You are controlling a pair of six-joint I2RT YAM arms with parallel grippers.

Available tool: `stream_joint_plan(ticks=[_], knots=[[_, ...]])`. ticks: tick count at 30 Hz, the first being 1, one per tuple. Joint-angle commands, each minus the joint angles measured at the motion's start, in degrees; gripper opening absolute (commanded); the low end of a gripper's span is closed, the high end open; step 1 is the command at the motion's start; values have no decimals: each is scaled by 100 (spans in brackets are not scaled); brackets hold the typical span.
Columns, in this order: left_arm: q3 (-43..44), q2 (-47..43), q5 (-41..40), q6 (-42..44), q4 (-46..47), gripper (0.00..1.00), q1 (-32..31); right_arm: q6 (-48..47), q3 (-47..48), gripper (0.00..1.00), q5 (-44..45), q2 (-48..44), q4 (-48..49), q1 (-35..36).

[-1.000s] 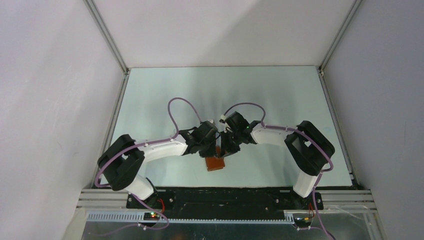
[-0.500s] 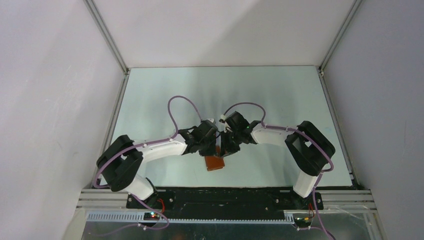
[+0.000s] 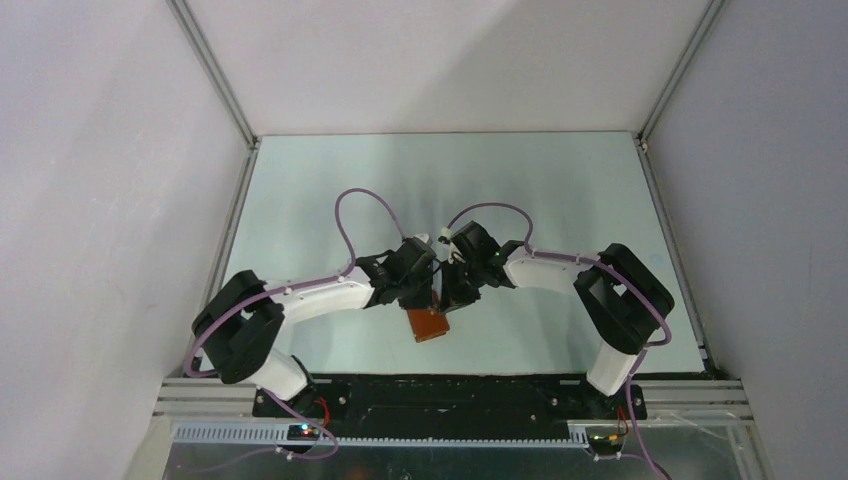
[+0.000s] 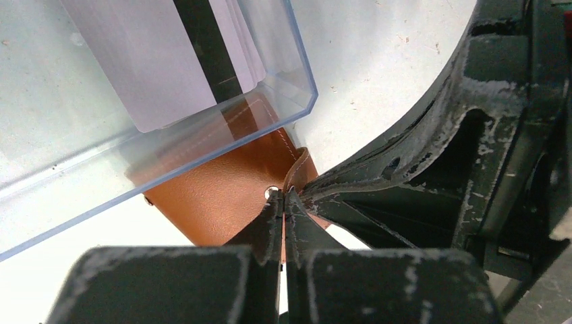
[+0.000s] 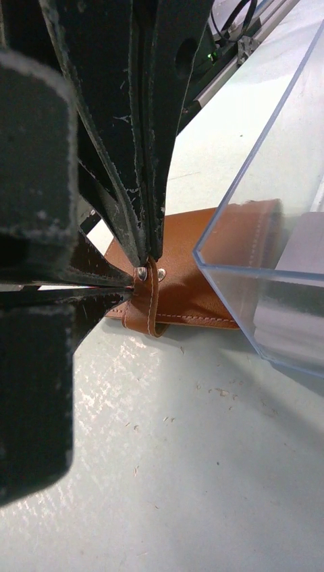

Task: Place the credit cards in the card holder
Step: Close the card holder at the center of the board.

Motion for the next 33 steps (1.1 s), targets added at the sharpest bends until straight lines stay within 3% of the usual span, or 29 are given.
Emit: stream_joint_plan(ticks=[1,33], knots=[[36,51,-141,42,46,0,43,-26,184,0,96,-152,119,12],[180,269,-105,61,-279,0,36,107,178,0,-49,75,384,19]])
